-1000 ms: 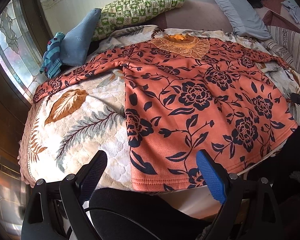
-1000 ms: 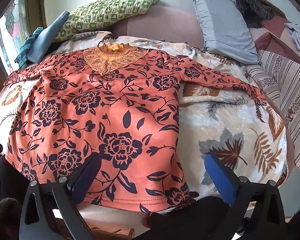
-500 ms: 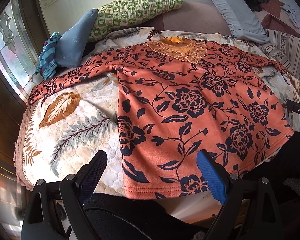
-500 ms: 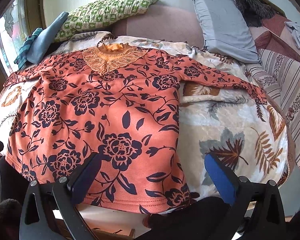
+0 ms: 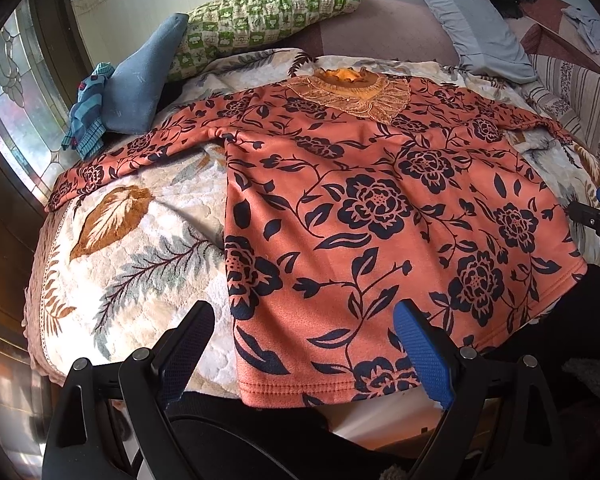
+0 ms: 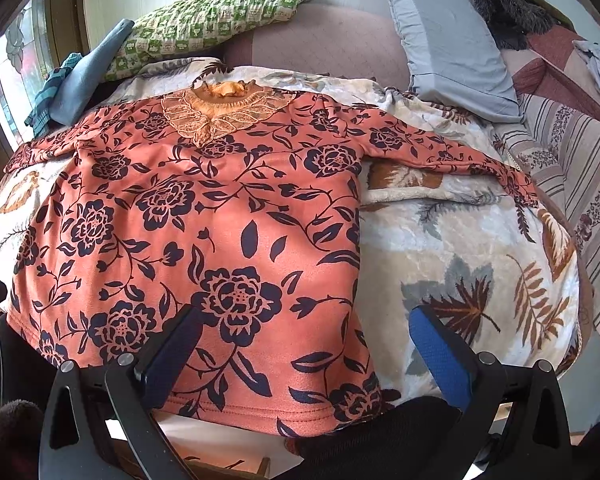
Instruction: Fold small clothes
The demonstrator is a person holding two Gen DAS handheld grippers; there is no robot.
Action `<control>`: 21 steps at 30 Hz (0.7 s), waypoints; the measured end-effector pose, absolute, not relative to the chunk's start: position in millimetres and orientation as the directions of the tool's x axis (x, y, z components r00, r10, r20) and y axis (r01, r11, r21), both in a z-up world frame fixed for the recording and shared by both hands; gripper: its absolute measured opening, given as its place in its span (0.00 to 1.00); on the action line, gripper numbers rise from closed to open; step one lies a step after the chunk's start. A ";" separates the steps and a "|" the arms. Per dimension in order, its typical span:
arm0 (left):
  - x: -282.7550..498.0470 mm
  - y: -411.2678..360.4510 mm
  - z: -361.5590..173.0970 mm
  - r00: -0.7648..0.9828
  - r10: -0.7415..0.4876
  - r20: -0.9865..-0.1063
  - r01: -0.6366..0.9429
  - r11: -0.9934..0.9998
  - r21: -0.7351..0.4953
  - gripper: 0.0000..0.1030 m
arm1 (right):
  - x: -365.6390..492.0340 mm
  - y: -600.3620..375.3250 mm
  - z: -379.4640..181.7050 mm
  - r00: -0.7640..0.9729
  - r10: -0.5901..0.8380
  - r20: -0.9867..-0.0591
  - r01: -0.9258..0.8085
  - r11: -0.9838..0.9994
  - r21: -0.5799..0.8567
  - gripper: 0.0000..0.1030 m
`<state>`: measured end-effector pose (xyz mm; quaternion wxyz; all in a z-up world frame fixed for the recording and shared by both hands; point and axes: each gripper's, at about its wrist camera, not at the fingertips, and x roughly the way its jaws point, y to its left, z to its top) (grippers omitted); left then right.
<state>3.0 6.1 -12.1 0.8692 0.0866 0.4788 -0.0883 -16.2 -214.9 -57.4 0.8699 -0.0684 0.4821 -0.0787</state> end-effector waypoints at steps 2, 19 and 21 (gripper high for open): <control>4.9 5.1 -13.0 0.523 -0.068 -0.850 0.238 0.969 0.069 0.89 | -15.4 -215.5 -58.8 0.520 -0.202 -0.830 0.071 0.979 -0.194 1.00; 44.2 27.8 -11.7 0.511 -0.043 -0.859 0.152 0.988 0.041 0.89 | -0.7 -271.7 -58.1 0.502 -0.151 -0.852 0.164 0.983 -0.078 1.00; 57.7 44.7 -13.5 0.503 -0.020 -0.864 0.093 0.995 0.030 0.89 | -0.3 -295.2 -59.0 0.496 -0.136 -0.858 0.208 0.977 -0.035 1.00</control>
